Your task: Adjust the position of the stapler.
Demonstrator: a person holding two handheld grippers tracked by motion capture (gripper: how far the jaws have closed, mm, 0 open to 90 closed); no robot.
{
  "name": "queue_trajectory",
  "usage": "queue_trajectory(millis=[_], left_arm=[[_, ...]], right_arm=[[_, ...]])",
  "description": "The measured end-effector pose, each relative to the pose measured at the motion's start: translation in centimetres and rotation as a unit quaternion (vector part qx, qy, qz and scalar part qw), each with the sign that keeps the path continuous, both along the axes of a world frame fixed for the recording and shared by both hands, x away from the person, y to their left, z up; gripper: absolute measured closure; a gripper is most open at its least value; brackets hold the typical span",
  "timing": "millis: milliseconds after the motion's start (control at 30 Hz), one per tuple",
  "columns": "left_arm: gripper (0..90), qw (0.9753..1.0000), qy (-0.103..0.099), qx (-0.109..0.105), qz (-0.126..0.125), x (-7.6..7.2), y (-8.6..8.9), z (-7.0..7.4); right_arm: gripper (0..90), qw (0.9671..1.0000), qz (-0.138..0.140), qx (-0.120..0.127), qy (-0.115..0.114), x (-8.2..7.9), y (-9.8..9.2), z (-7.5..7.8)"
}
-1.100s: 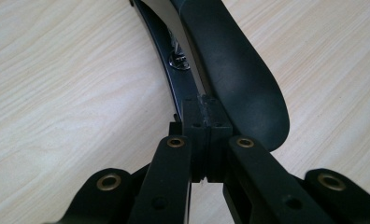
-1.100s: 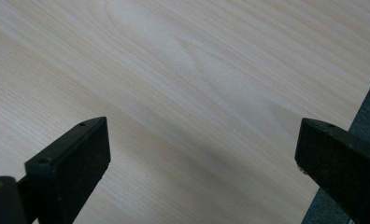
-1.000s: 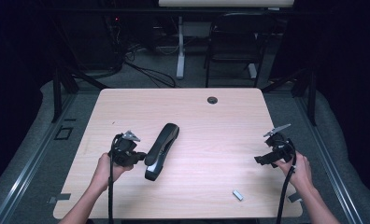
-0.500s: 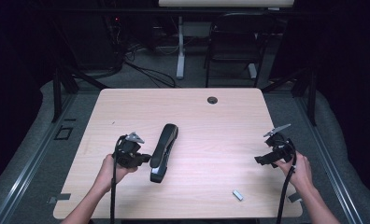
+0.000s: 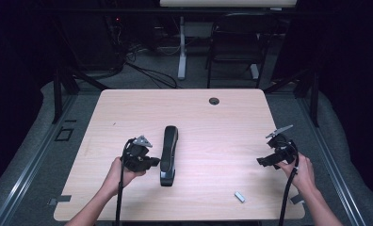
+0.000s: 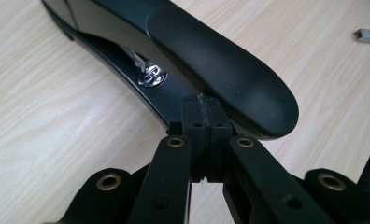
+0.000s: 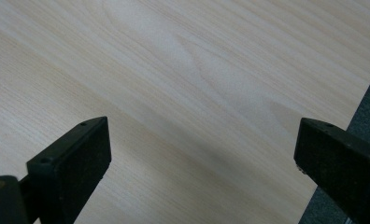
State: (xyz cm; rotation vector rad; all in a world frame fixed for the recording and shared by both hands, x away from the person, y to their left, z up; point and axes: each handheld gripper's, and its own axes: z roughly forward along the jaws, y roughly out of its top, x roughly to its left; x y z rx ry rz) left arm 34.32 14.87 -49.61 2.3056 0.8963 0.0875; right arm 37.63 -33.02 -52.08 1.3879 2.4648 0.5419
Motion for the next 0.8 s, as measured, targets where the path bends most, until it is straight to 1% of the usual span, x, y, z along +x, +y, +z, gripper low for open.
queue_trajectory(millis=[167, 200, 233, 267, 333, 400, 433, 500, 533, 567, 600, 633, 667, 733, 767, 800], left_arm=[[90.0, 0.9999, -0.007, -0.004, -0.008, -0.2, -0.8, -0.1], [90.0, 0.9999, -0.009, -0.005, -0.010, -0.2, -1.1, -0.2], [90.0, 0.9999, -0.009, -0.005, -0.010, -0.2, -1.1, -0.2], [90.0, 0.9998, -0.016, -0.005, -0.009, -0.3, -1.5, -0.3], [90.0, 0.9998, -0.016, -0.006, -0.008, -0.3, -1.6, -0.3], [90.0, 0.9997, -0.021, -0.009, -0.007, -0.3, -2.0, -0.4], [90.0, 0.9997, -0.021, -0.010, -0.008, -0.3, -2.1, -0.4], [90.0, 0.9996, -0.024, -0.012, -0.008, -0.4, -2.3, -0.5], [90.0, 0.9996, -0.025, -0.013, -0.009, -0.4, -2.5, -0.5], [90.0, 0.9996, -0.025, -0.013, -0.009, -0.4, -2.5, -0.5], [90.0, 0.9995, -0.027, -0.015, -0.011, -0.4, -2.9, -0.6], [90.0, 0.9995, -0.027, -0.015, -0.011, -0.4, -2.9, -0.6], [90.0, 0.9993, -0.031, -0.017, -0.011, -0.3, -3.4, -0.7], [90.0, 0.9992, -0.032, -0.018, -0.013, -0.2, -3.6, -0.7], [90.0, 0.9990, -0.034, -0.026, -0.014, 0.0, -4.2, -0.9], [90.0, 0.9989, -0.036, -0.028, -0.012, 0.1, -4.4, -0.9]], right_arm=[[3.6, 1.0000, 0.000, -0.002, 0.000, 0.0, 0.0, 0.0], [4.0, 1.0000, 0.002, -0.001, 0.003, 0.0, 0.0, 0.0], [4.4, 1.0000, 0.002, -0.002, 0.003, 0.0, 0.0, 0.0], [4.4, 1.0000, 0.001, -0.004, 0.002, 0.0, 0.0, -0.1], [4.4, 1.0000, 0.002, -0.001, 0.002, 0.0, 0.0, -0.1], [4.4, 1.0000, 0.001, -0.001, 0.002, 0.0, 0.0, -0.1], [4.4, 1.0000, 0.001, -0.004, 0.001, 0.0, 0.0, -0.1], [4.4, 1.0000, 0.001, -0.002, 0.002, 0.0, 0.0, -0.1], [4.4, 1.0000, -0.004, 0.004, -0.003, 0.0, 0.1, -0.2], [4.4, 1.0000, -0.004, 0.004, -0.003, 0.0, 0.1, -0.2], [4.4, 1.0000, 0.000, -0.005, 0.000, 0.0, 0.0, 0.0], [4.4, 1.0000, 0.000, -0.005, 0.000, 0.0, 0.0, 0.0], [4.4, 1.0000, 0.000, -0.007, -0.002, 0.0, 0.1, 0.1], [4.4, 1.0000, 0.000, -0.007, -0.004, -0.1, 0.1, 0.1], [4.4, 1.0000, 0.000, -0.002, -0.004, -0.1, 0.2, 0.1], [4.4, 1.0000, 0.002, 0.000, -0.005, -0.1, 0.2, 0.1]])
